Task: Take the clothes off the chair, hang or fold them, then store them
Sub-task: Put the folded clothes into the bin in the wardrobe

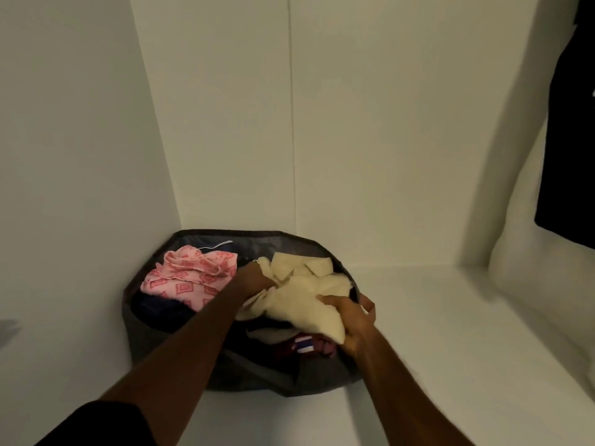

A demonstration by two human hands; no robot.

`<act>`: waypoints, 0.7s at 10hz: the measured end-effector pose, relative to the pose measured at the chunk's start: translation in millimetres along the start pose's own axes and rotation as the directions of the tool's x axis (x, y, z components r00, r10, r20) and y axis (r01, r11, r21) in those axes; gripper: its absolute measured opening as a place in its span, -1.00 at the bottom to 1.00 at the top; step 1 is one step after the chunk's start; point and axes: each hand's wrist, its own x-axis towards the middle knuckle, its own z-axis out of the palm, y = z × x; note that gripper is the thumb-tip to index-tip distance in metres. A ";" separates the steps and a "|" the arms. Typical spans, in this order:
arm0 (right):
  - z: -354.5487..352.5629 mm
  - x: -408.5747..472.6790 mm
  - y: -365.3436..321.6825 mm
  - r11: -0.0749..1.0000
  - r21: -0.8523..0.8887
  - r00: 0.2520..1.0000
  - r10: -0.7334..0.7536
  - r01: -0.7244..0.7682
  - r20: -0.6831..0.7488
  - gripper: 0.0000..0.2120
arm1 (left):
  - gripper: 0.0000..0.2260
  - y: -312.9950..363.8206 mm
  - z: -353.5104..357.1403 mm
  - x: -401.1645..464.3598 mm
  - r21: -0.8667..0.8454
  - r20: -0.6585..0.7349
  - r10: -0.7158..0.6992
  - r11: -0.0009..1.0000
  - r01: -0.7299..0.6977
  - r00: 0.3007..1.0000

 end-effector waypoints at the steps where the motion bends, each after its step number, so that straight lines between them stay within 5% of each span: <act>1: 18.2 -0.6 6.2 0.998 -0.055 0.997 0.030 -0.026 0.067 -0.19 | -0.36 6.4 -0.8 -14.2 0.369 -0.279 0.202 0.925 -0.090 0.939; 2: 20.1 5.7 7.0 1.000 -0.024 0.991 -0.009 0.012 0.133 -0.28 | -0.32 16.8 15.9 -36.9 0.380 -0.149 0.437 0.854 -0.356 0.887; 3: 3.7 -0.5 4.7 0.960 -0.259 0.986 -0.067 0.106 0.156 -0.56 | -0.27 14.8 47.2 -51.0 0.308 0.283 0.378 0.834 -0.457 0.882; 4: -32.1 12.9 -8.6 0.500 -0.810 0.951 -0.115 0.306 0.289 -0.23 | -0.23 7.7 64.8 -48.6 0.332 0.357 0.335 0.827 -0.454 0.872; 5: -58.9 16.5 -35.6 -0.058 -0.882 0.882 -0.034 0.468 0.470 -0.52 | -0.26 9.5 66.0 -43.9 0.334 0.342 0.308 0.843 -0.421 0.888; 6: -70.2 14.1 -63.0 -0.433 -0.712 0.820 0.132 0.553 0.557 -0.69 | -0.34 18.5 59.3 -41.7 0.351 0.366 0.291 0.837 -0.420 0.884; 7: -71.1 15.2 -74.2 -0.617 -0.558 0.805 0.227 0.555 0.549 -0.62 | -0.36 23.7 57.5 -37.8 0.358 0.415 0.236 0.846 -0.396 0.879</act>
